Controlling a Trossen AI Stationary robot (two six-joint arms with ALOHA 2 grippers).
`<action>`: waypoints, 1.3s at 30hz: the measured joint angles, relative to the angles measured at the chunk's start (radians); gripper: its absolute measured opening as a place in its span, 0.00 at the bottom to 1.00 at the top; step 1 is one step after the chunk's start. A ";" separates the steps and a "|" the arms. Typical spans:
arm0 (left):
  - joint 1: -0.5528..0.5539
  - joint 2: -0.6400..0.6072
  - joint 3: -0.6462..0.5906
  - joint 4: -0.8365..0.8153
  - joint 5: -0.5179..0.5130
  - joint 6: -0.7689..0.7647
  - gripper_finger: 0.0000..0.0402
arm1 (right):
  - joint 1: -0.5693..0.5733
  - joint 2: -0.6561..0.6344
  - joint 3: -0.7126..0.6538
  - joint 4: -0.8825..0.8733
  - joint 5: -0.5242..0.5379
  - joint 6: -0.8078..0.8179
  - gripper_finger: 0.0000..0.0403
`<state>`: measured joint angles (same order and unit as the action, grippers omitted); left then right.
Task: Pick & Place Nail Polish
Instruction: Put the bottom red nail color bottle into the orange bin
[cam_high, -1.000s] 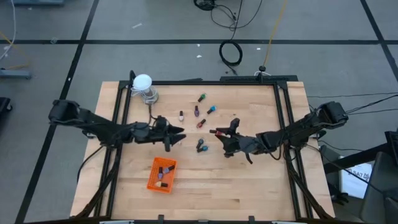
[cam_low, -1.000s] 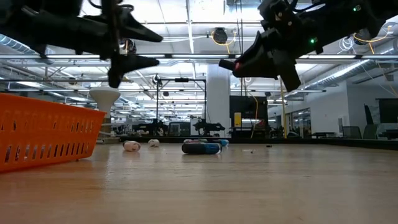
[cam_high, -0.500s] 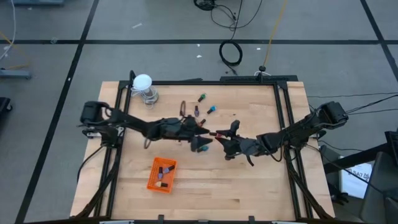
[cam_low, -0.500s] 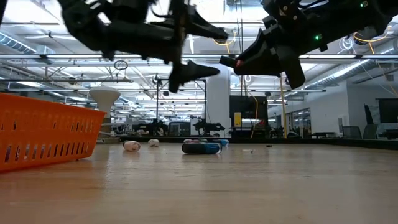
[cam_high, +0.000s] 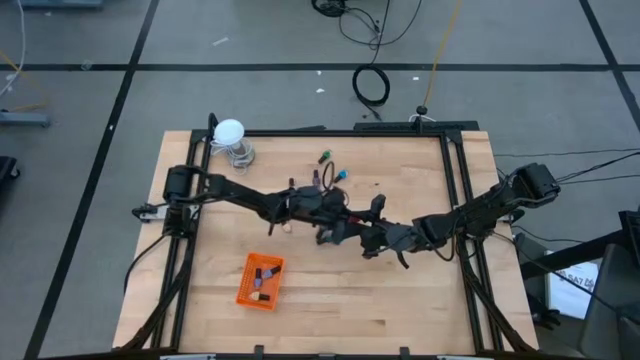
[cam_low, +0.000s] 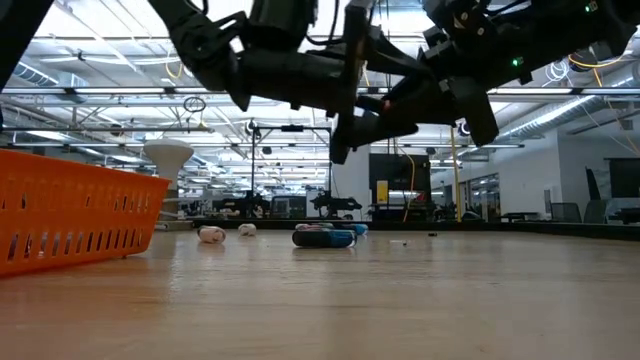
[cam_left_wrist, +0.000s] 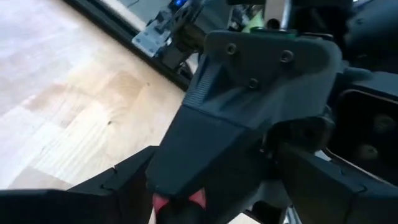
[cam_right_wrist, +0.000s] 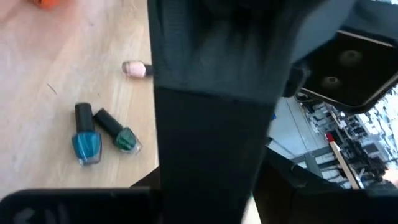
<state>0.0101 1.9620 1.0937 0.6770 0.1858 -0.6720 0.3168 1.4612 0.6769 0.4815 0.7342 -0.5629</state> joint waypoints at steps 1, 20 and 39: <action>0.001 0.003 0.011 -0.020 -0.002 0.000 0.75 | 0.000 0.000 -0.001 -0.004 0.003 0.001 0.27; 0.030 0.011 0.031 -0.062 0.061 0.007 0.23 | 0.009 0.000 0.001 -0.029 0.049 0.002 0.27; 0.093 -0.115 0.028 -0.240 0.315 0.277 0.14 | 0.175 -0.004 0.002 -0.046 0.447 0.190 0.58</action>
<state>0.1027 1.8467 1.1217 0.4375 0.5003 -0.3950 0.4916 1.4574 0.6785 0.4356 1.1809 -0.3733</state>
